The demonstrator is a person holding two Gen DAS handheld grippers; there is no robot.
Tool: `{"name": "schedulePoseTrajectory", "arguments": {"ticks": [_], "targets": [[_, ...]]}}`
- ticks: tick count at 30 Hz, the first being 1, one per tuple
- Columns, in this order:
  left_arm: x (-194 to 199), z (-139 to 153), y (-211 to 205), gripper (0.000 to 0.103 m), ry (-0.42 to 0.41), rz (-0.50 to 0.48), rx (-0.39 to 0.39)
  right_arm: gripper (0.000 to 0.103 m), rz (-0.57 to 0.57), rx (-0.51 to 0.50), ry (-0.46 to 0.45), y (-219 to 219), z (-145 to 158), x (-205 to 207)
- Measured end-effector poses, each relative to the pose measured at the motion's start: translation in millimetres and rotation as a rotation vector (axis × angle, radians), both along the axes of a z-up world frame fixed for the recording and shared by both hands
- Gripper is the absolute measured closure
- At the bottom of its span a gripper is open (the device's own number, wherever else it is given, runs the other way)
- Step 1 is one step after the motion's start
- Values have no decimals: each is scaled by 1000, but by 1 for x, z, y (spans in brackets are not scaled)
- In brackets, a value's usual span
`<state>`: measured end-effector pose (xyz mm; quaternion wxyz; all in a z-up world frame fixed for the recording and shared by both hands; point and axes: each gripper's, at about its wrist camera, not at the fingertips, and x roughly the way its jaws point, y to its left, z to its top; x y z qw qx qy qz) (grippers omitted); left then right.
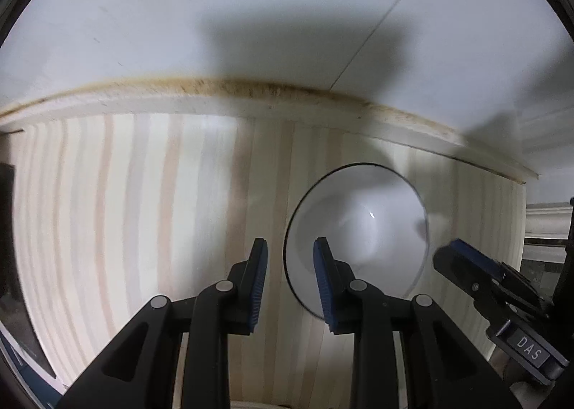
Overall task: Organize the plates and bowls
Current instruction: 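Grasp the rim of the black-rimmed white bowl with the right tool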
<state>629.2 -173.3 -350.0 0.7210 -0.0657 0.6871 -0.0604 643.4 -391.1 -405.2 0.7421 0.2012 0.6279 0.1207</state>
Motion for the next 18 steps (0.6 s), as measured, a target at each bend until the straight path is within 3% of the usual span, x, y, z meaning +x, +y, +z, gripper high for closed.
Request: {"name": "schedulePoseTrajectory", "arguments": {"ticks": [4,7,9,11,18], "targets": [[1,-24,-3,79,45,-13,-1,58,9,0,33,5,-19,12],[-2,-34,-1,90,47,0,-26,61,15,3,51,10,-31,14],[-5,-38,-2,92,43,0,-39,86,21,-1,56,13,-35,13],[-3,-41,-4,93,37,-6,-41,91,26,6,46,14,-36,11],[-14,-34,-18,94,12,-35,-29,92,21,-7,41,20,-35,11]]}}
